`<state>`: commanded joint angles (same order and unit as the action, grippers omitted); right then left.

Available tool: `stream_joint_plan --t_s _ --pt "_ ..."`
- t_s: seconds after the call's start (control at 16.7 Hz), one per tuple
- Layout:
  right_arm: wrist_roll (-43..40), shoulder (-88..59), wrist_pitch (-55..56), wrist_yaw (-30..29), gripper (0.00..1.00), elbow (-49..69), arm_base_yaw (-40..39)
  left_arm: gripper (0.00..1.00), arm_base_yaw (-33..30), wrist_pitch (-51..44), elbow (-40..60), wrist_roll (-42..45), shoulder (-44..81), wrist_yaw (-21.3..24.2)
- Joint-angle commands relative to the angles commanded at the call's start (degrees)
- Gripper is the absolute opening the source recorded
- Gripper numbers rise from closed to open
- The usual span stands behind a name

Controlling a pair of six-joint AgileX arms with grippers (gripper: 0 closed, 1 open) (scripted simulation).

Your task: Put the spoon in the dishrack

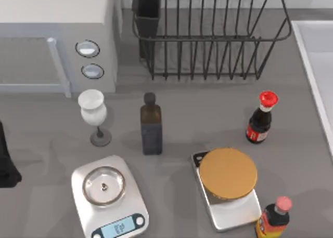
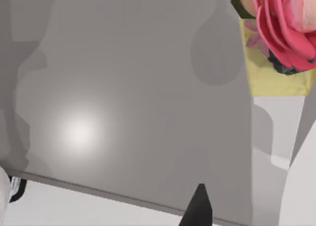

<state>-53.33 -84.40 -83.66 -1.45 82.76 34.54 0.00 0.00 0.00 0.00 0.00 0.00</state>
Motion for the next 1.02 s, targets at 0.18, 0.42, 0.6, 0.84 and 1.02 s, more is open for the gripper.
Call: stream_joint_plan --t_s 0.18,0.42,0.6,0.84,1.02 --pt "6.11 -0.02 7.34 -5.72 0.0 1.1 -8.96 1.0 0.0 0.0 0.0 0.0 0.0 0.0" --pt "17.42 -0.98 20.93 -16.0 0.0 1.76 -27.35 1.0 0.0 0.0 0.0 0.0 0.0 0.0" --pt "27.1 -1.87 32.97 -24.56 0.0 1.42 -43.91 1.0 0.0 0.0 0.0 0.0 0.0 0.0" --pt "39.73 -1.8 50.23 -36.44 0.0 0.62 -65.89 1.0 0.0 0.0 0.0 0.0 0.0 0.0" --pt "47.37 -0.67 63.17 -45.28 0.0 0.17 -79.39 1.0 0.0 0.0 0.0 0.0 0.0 0.0"
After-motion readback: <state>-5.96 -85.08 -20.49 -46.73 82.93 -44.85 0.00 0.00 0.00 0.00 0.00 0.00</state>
